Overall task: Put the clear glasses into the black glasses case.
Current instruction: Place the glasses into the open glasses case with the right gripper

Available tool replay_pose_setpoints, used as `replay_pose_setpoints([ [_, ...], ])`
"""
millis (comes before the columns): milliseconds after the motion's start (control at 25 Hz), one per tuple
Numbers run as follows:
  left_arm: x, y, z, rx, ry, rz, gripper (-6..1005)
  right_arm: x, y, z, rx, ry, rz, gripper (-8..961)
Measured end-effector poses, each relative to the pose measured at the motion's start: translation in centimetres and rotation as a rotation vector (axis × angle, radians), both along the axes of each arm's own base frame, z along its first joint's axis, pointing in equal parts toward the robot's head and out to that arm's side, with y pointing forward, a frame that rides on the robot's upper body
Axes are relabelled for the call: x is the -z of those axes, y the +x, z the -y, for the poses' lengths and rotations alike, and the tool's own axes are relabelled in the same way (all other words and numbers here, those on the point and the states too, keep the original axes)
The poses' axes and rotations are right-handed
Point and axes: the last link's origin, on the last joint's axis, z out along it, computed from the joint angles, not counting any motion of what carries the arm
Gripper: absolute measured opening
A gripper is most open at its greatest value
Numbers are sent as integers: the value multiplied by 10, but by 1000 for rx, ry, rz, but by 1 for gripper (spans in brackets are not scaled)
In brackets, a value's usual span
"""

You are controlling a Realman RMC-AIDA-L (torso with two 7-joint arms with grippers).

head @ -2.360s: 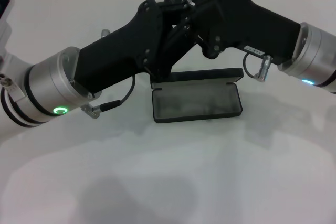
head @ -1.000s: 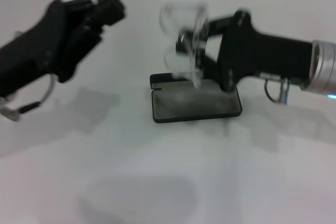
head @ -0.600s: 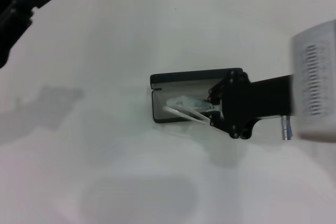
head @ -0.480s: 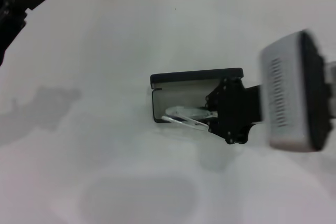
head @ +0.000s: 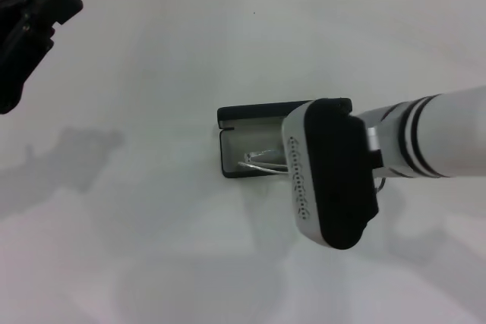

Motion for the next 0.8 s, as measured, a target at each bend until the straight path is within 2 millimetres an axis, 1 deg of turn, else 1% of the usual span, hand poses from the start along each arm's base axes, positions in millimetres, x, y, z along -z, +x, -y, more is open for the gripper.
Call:
replay_pose_setpoints([
  [200,2,2,-1,3,-3,6,56,10,0,-1,-52,17,61,151],
  [400,5,3,-1,2,-4,13,56,18,1,-5,-99,37,77,152],
  [800,6,3,0,-1,-6,17,56,25,4,-9,-141,56,69,153],
])
